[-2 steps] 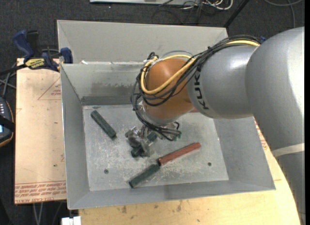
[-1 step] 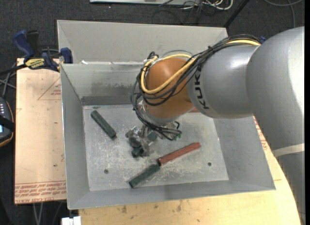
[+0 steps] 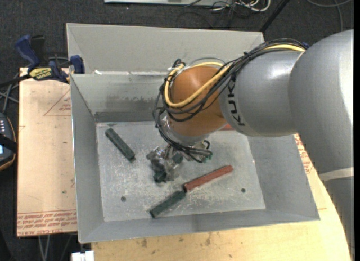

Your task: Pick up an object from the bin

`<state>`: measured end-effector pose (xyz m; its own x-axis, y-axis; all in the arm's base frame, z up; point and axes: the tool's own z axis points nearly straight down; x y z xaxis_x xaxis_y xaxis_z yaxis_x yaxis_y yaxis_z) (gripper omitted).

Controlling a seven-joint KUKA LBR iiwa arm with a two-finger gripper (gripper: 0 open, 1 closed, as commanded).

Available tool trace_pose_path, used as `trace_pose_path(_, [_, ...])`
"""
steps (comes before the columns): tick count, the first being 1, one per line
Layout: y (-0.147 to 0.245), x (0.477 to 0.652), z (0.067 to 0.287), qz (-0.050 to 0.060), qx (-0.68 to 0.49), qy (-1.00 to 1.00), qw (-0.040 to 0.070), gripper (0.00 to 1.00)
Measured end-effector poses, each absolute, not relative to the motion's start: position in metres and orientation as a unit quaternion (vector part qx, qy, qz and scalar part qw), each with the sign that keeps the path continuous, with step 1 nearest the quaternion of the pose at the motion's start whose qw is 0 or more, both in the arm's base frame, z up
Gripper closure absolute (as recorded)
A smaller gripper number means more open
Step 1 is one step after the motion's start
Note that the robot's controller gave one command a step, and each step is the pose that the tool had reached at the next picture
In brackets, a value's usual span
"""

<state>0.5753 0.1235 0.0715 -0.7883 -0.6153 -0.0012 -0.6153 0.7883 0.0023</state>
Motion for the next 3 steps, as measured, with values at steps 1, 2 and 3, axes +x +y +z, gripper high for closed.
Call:
trace_pose_path(1, [0.123,0.574,0.091,0.001,-0.324,0.946,-0.001,1.0])
trace_pose_path(2, [0.123,0.575,0.111,0.001,-0.324,0.946,-0.001,1.0])
trace_pose_path(3, [0.124,0.575,0.133,0.001,-0.324,0.946,0.0,1.0])
